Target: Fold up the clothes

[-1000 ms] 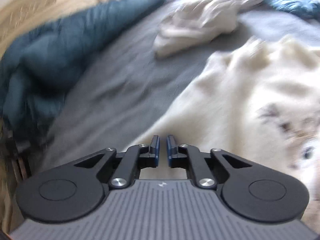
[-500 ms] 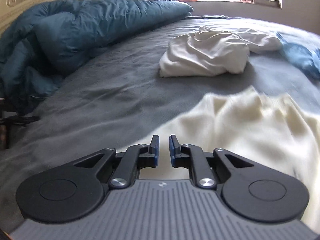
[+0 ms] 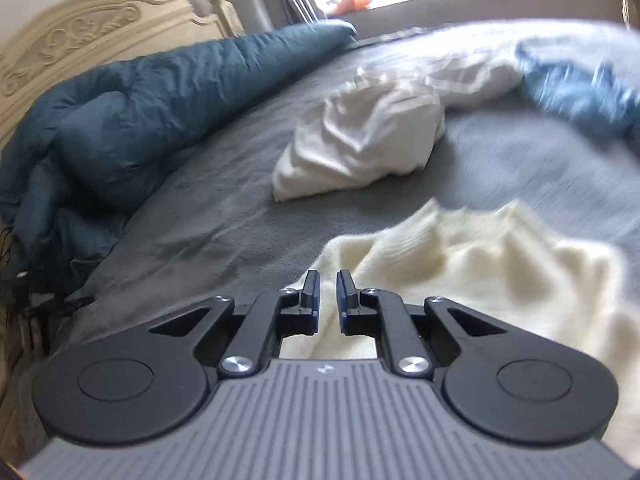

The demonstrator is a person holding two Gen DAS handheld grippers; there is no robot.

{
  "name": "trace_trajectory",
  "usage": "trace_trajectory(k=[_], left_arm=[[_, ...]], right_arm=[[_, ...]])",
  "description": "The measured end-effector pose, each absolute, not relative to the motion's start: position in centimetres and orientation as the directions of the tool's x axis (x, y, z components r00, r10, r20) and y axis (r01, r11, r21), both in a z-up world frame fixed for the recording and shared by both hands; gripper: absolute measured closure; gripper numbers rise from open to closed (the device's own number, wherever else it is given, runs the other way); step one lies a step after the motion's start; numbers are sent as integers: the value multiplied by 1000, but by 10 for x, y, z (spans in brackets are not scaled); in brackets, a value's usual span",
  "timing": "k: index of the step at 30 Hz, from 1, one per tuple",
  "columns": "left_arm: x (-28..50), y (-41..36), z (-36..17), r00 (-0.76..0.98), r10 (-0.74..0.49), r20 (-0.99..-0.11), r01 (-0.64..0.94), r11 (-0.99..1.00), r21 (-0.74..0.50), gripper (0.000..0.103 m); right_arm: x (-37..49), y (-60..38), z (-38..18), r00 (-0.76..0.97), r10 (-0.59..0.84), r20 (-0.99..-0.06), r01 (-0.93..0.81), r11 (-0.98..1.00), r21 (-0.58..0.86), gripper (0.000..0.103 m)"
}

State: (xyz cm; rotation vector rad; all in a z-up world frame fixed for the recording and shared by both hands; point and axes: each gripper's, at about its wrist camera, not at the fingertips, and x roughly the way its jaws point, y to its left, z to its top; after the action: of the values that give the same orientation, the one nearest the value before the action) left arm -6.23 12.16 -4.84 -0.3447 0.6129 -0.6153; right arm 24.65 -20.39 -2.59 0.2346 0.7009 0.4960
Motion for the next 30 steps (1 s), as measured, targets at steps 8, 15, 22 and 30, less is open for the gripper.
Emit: trace_trajectory(k=[8, 15, 22, 30], left_arm=[[96, 65, -63, 712, -500, -494, 368, 864, -344, 78], [156, 41, -92, 666, -466, -582, 345, 885, -313, 80], [161, 36, -97, 667, -474, -574, 368, 880, -300, 77], [137, 22, -73, 669, -517, -535, 448, 854, -265, 74]], right_arm=[[242, -270, -5, 702, 424, -573, -295, 905, 308, 94], [294, -281, -88, 637, 346, -689, -228, 938, 261, 97], [306, -330, -84, 738, 334, -586, -127, 922, 365, 95], [226, -322, -30, 585, 560, -587, -434, 827, 357, 93]])
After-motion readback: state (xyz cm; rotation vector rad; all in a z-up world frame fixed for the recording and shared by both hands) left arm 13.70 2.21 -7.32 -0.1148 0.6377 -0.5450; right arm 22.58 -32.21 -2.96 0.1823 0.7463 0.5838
